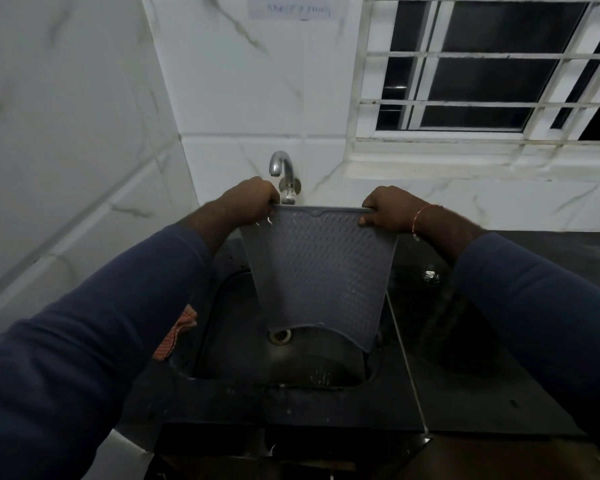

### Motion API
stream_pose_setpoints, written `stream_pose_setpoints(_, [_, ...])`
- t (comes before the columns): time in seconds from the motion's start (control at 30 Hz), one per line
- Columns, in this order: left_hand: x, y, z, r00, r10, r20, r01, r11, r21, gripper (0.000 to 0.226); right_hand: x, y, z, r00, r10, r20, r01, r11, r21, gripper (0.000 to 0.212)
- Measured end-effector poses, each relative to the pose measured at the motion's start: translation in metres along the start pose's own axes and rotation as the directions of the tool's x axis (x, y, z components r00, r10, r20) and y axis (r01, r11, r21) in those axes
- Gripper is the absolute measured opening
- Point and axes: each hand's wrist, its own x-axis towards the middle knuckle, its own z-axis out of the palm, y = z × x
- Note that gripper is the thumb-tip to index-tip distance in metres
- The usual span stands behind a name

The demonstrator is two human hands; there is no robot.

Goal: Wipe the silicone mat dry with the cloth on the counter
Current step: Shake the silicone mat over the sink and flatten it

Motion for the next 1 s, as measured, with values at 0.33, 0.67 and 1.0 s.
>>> stream_pose_setpoints(0.33, [-0.019,-0.005,0.002,0.938,-0.150,-0.314,0.140,0.989,-0.052,0.021,-0.004,0.002,0.007,0.955,0.030,-0.294,-0.034,0.999,-0.008,0.034])
stream_pose_setpoints(0.67, [-0.018,0.005,-0.006,0.958,-0.168,-0.233,0.199,0.973,0.115,0.021,0.000,-0.013,0.016,0.996,0.081,-0.034,-0.085,0.985,-0.151,0.027])
stream_pose_setpoints(1.0, [-0.027,-0.002,-0.003,0.933,-0.244,-0.263,0.235,0.970,-0.066,0.023,0.003,-0.001,0.003,0.939,0.036,-0.342,-0.038,0.999,0.001,0.019])
